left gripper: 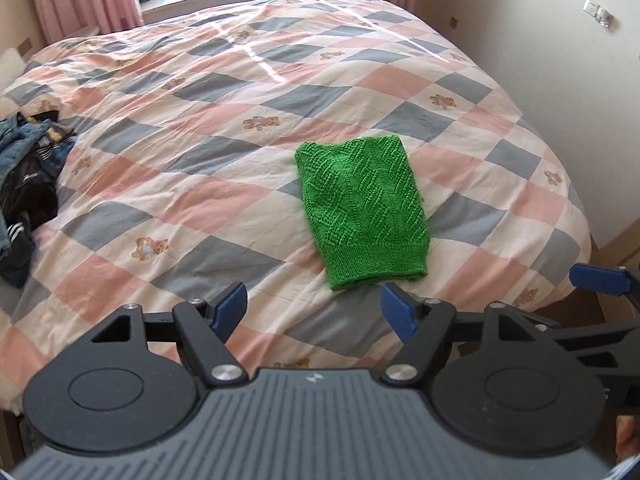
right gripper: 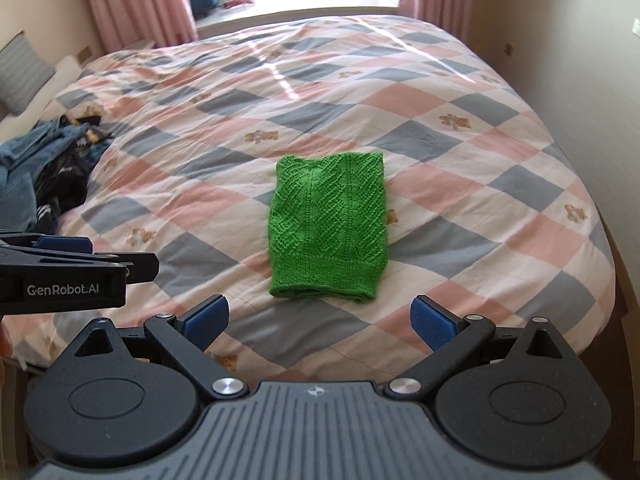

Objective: Fold clothes
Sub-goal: 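Lay the narrowed vest down, open both grippers and pull back, then move both grippers to the ribbed end of the folded vest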

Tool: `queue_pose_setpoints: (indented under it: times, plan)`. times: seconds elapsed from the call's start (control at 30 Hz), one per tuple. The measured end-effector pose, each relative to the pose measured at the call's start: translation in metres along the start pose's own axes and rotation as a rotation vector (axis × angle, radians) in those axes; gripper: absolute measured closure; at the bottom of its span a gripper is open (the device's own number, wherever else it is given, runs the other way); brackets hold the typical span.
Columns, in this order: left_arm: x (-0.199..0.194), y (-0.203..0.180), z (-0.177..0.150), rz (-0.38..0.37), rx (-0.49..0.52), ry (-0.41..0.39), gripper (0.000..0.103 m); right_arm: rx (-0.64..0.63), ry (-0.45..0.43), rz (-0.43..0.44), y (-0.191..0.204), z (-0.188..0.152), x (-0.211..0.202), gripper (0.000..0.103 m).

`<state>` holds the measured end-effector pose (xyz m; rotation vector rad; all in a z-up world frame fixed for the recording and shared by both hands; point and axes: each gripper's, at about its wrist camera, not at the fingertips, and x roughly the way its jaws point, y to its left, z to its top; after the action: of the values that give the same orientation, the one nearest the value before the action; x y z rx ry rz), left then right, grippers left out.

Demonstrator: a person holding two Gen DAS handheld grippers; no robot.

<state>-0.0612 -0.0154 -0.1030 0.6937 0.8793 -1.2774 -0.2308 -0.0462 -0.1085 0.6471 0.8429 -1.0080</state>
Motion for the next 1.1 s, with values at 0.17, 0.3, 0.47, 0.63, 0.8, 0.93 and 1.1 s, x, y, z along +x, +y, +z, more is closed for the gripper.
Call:
queue_pose_setpoints:
  times: [0.17,0.3,0.47,0.63,0.8,0.93,1.1]
  plan:
    - [-0.01,-0.019,-0.012,0.05,-0.055,-0.002,0.031,-0.046,0.023,0.049,-0.021,-0.008,0.003,0.003]
    - [-0.014,-0.031,-0.023,0.08,-0.097,0.006,0.031,-0.075,0.053,0.072,-0.033,-0.014,0.005,0.003]
    - [-0.015,-0.041,-0.032,0.098,-0.118,0.015,0.03,-0.102,0.065,0.098,-0.039,-0.017,0.008,0.003]
    - [-0.014,-0.041,-0.033,0.109,-0.124,0.027,0.029,-0.127,0.078,0.122,-0.045,-0.018,0.011,0.003]
    - [-0.006,-0.038,-0.03,0.112,-0.127,0.05,0.027,-0.127,0.105,0.118,-0.044,-0.01,0.027,0.003]
    - [0.018,-0.031,-0.014,0.099,-0.11,0.083,0.027,-0.106,0.135,0.107,-0.048,-0.001,0.041,0.003]
    - [0.05,-0.023,0.007,0.082,-0.087,0.124,0.027,-0.069,0.165,0.074,-0.054,0.017,0.067,0.003]
